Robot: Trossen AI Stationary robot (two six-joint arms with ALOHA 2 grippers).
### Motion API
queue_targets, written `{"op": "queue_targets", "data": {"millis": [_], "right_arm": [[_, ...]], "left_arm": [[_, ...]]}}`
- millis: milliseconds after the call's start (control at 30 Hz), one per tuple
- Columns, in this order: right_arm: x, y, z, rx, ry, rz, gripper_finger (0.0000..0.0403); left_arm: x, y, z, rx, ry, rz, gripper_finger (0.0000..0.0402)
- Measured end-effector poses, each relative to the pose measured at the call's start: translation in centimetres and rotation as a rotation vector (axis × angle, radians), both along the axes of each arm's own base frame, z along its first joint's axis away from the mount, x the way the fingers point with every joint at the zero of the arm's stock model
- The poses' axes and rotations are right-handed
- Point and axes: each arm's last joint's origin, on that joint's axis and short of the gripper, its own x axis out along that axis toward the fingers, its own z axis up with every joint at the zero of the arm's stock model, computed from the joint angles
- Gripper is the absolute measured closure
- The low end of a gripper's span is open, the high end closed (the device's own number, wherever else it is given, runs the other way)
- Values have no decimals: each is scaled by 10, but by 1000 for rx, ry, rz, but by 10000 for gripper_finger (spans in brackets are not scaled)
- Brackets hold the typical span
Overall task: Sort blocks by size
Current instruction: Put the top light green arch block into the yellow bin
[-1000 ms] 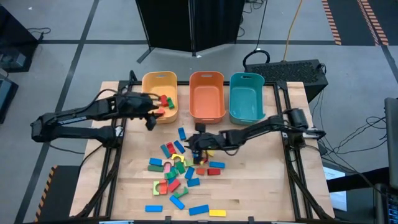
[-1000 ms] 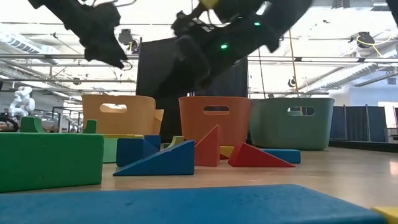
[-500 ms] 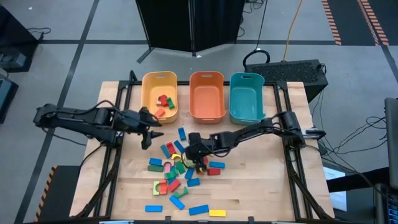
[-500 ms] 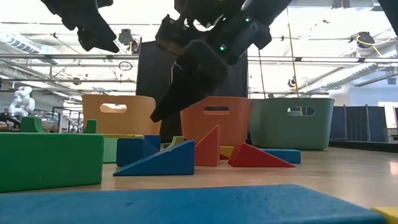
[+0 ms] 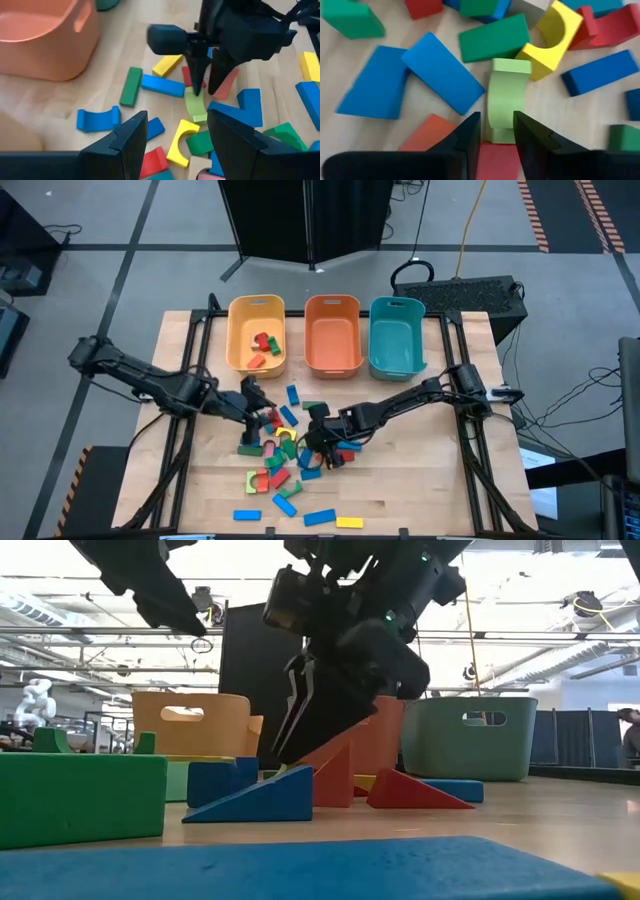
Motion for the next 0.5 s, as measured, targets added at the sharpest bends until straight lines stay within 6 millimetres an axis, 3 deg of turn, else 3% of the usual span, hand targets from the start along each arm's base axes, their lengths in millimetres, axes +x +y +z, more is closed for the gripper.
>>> {"op": "queue_targets", "data": {"millis": [367, 500], "right_arm": [[-2, -1, -1, -40, 14, 2, 125], [-3, 0, -2, -4, 32, 3, 91]], "left_arm": [[24, -16, -28, 23, 54, -27, 194], [28, -19, -35, 16, 74, -18, 194]]}}
